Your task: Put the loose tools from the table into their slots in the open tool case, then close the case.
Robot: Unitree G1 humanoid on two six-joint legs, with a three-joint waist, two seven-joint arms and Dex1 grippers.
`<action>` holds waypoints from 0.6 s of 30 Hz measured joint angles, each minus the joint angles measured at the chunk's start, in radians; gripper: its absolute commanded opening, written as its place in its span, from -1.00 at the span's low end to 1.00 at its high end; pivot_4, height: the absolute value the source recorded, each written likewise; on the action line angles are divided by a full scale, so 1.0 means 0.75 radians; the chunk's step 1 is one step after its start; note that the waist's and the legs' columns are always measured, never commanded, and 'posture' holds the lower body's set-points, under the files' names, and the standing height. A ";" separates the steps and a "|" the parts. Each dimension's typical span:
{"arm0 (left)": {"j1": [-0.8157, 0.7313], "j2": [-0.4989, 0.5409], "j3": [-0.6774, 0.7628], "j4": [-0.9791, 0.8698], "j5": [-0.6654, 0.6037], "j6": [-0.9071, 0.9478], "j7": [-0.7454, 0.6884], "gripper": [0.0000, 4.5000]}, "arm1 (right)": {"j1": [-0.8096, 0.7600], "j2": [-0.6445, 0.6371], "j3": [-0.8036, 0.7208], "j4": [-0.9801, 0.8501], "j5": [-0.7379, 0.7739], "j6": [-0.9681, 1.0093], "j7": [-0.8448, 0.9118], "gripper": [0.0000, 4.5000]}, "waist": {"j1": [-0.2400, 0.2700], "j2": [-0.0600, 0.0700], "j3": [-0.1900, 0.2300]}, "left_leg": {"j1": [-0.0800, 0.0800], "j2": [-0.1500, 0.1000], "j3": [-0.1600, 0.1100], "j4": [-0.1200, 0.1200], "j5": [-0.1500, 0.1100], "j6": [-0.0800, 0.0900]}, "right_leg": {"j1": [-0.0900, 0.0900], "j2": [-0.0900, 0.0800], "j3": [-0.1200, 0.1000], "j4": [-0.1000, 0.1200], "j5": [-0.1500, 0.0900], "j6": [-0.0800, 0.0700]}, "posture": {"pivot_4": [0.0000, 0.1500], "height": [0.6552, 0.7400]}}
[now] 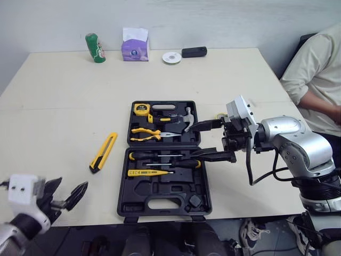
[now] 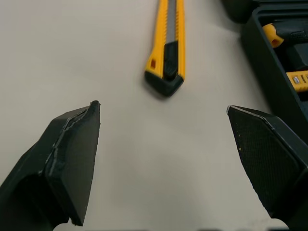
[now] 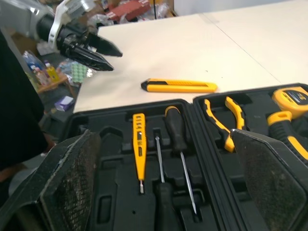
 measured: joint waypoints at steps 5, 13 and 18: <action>-0.265 0.153 -0.100 0.152 -0.004 0.207 0.098 0.98 | 0.057 -0.004 -0.012 -0.057 0.000 0.022 -0.036 1.00 | -0.003 0.000 0.000 | 0.000 0.000 0.001 -0.001 0.003 -0.008 | -0.001 0.000 0.000 0.000 0.000 0.000 | 1.00 0.65; -0.628 0.309 -0.463 0.447 0.122 0.308 0.062 0.98 | 0.158 -0.015 -0.060 -0.202 0.008 0.067 -0.135 1.00 | -0.001 0.000 0.000 | 0.000 0.000 0.002 -0.002 0.002 -0.012 | -0.002 -0.001 0.000 0.000 0.000 0.000 | 1.00 0.65; -0.791 0.331 -0.628 0.599 0.235 0.264 -0.016 0.87 | 0.215 -0.021 -0.082 -0.281 0.035 0.097 -0.191 1.00 | 0.002 0.001 0.000 | 0.000 0.000 0.002 -0.002 0.001 -0.016 | -0.002 -0.001 0.000 0.001 0.000 0.000 | 1.00 0.65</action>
